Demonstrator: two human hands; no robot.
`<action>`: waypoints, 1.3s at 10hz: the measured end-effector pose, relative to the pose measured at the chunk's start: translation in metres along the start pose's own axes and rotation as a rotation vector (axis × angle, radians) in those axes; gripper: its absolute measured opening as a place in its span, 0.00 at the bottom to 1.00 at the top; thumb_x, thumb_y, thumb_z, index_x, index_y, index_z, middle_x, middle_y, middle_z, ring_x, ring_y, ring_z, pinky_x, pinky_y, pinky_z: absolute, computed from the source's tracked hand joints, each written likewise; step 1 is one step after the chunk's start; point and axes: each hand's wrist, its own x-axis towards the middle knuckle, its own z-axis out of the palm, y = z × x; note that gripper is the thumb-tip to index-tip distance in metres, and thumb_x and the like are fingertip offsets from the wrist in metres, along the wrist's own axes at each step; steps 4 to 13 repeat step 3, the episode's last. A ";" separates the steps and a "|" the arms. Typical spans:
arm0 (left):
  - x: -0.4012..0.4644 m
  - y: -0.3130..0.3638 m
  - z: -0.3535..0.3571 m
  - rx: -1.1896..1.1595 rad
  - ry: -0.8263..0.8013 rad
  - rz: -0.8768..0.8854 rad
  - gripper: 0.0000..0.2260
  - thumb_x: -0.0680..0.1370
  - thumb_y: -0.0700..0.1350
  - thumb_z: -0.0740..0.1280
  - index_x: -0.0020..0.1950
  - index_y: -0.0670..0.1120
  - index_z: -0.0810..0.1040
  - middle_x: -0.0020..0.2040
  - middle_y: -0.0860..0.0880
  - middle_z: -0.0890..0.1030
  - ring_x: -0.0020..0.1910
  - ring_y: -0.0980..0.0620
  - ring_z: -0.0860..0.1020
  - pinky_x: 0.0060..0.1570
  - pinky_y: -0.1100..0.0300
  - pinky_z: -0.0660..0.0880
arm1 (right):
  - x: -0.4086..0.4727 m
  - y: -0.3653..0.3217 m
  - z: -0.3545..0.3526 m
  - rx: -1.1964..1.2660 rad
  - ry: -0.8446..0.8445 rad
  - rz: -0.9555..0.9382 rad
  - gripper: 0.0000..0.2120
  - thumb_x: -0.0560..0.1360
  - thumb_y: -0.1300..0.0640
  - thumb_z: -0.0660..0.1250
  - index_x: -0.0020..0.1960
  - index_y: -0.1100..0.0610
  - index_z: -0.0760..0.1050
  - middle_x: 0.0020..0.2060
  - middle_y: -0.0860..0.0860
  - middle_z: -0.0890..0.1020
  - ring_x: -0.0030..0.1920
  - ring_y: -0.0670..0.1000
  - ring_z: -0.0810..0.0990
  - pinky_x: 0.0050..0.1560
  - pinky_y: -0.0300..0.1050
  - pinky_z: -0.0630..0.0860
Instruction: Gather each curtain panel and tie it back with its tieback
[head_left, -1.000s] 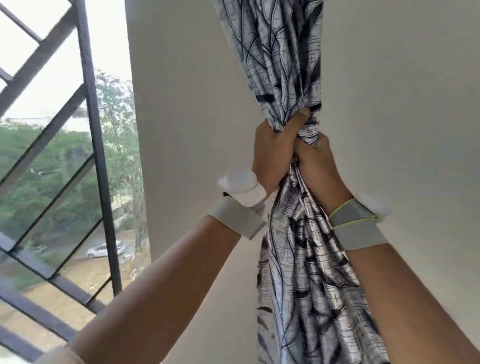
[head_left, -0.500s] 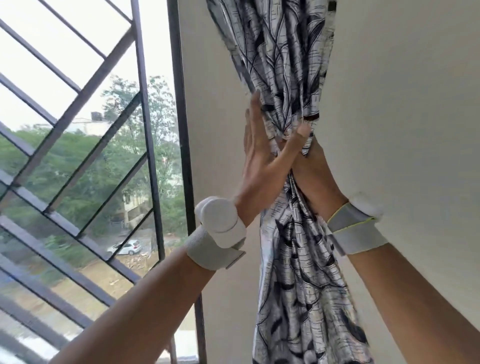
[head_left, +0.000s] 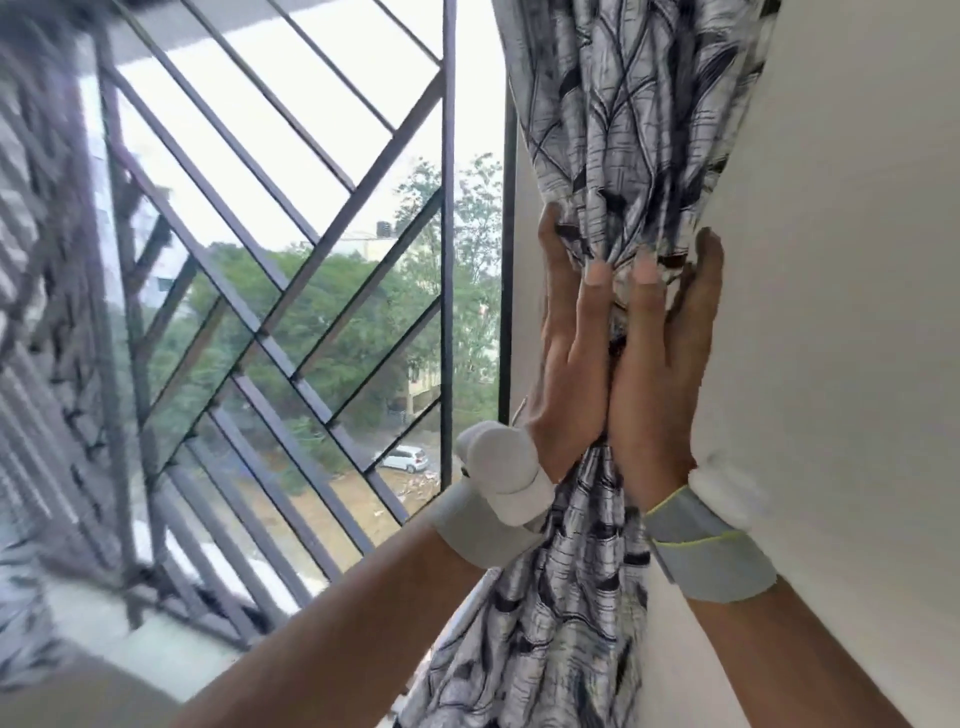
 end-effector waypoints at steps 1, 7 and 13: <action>-0.011 0.000 -0.022 0.279 0.151 0.048 0.25 0.83 0.45 0.52 0.78 0.45 0.46 0.75 0.59 0.50 0.76 0.62 0.47 0.76 0.52 0.48 | -0.020 -0.019 0.009 0.049 -0.031 -0.346 0.23 0.79 0.68 0.59 0.72 0.60 0.57 0.71 0.52 0.64 0.76 0.43 0.55 0.74 0.47 0.59; -0.030 0.021 -0.084 0.261 0.374 0.161 0.20 0.80 0.47 0.54 0.71 0.42 0.63 0.71 0.48 0.68 0.71 0.53 0.65 0.70 0.55 0.63 | -0.022 -0.019 0.045 0.211 -0.050 -0.458 0.33 0.68 0.74 0.70 0.61 0.42 0.71 0.63 0.46 0.70 0.64 0.49 0.69 0.67 0.44 0.66; -0.030 0.021 -0.084 0.261 0.374 0.161 0.20 0.80 0.47 0.54 0.71 0.42 0.63 0.71 0.48 0.68 0.71 0.53 0.65 0.70 0.55 0.63 | -0.022 -0.019 0.045 0.211 -0.050 -0.458 0.33 0.68 0.74 0.70 0.61 0.42 0.71 0.63 0.46 0.70 0.64 0.49 0.69 0.67 0.44 0.66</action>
